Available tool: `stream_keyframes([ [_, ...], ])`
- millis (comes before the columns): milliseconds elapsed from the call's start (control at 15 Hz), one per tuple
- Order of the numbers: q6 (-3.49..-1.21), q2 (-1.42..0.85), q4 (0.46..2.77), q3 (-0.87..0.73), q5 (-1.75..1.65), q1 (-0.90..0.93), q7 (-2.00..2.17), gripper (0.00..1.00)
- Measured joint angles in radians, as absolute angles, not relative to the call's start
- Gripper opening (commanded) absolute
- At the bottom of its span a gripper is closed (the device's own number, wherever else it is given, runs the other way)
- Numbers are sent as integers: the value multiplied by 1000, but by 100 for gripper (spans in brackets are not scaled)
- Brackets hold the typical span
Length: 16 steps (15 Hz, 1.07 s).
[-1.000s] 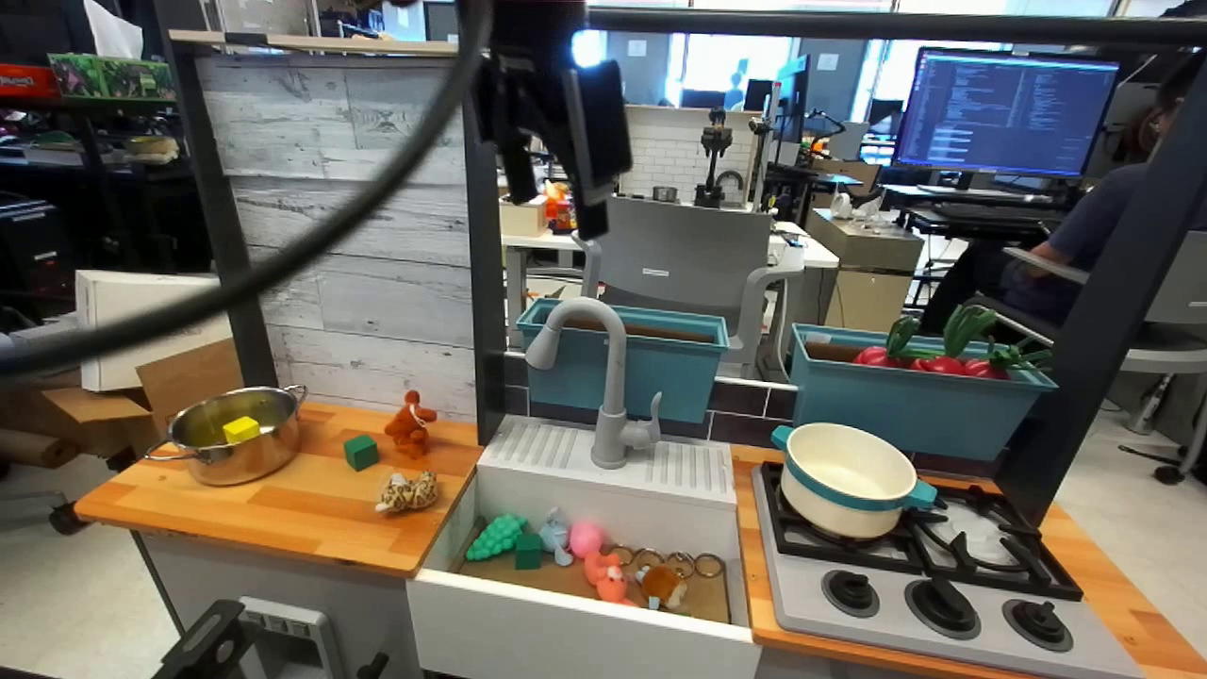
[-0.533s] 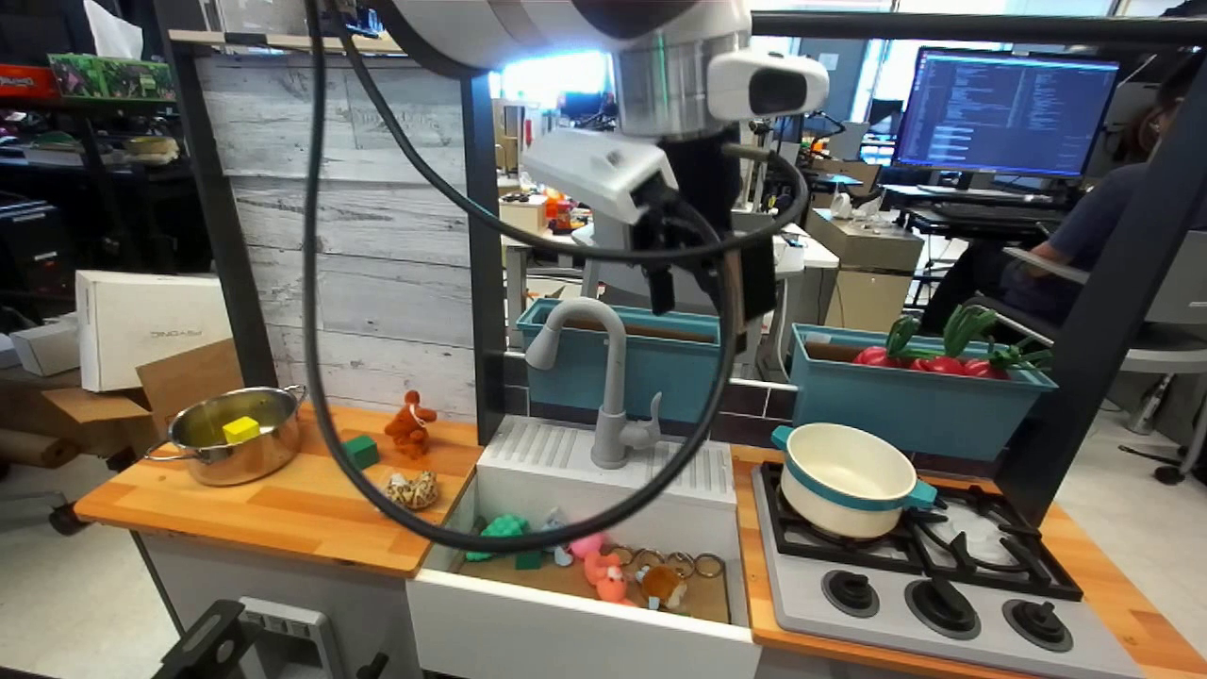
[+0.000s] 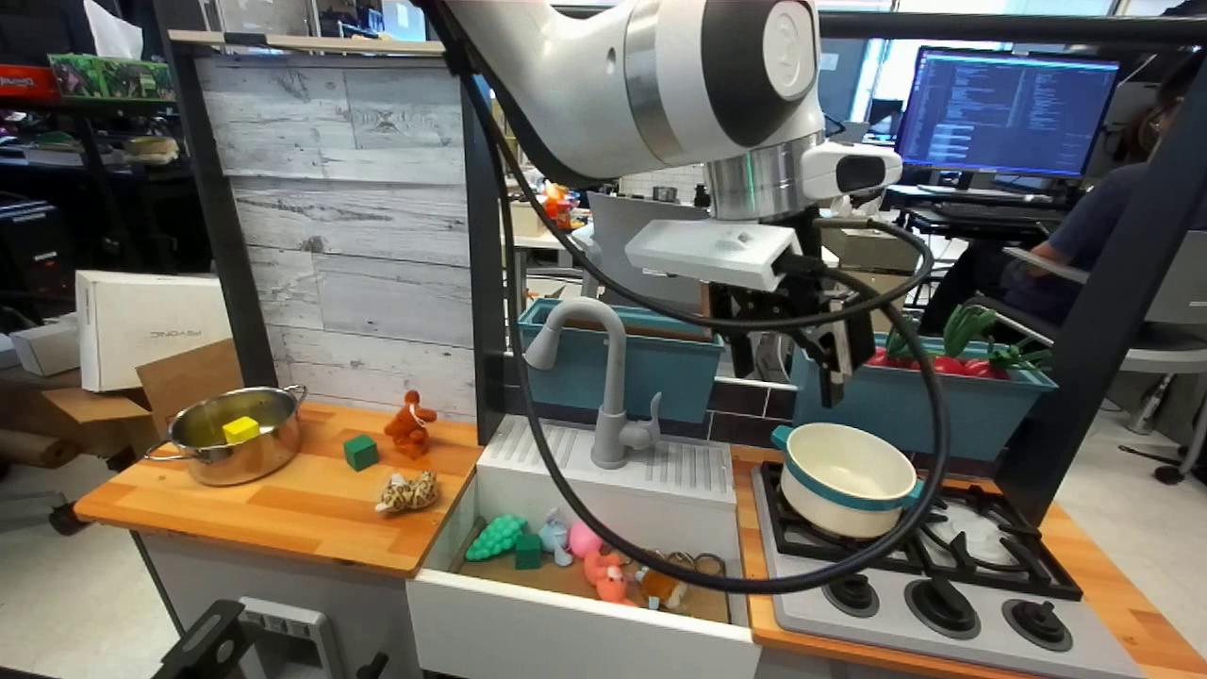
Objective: Move the dish to the left side of the sink
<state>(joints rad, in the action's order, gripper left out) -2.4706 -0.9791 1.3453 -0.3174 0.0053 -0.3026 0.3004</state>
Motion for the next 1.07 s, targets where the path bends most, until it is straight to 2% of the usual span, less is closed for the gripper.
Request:
stream_keyframes([
  [400,-2253,-1114,1087,-308,-41,-369,56,100],
  [667,-2201,-1190,960,-236,-33,-438,-115,100],
  [1067,-2188,-1326,813,-194,-35,-449,-289,100],
])
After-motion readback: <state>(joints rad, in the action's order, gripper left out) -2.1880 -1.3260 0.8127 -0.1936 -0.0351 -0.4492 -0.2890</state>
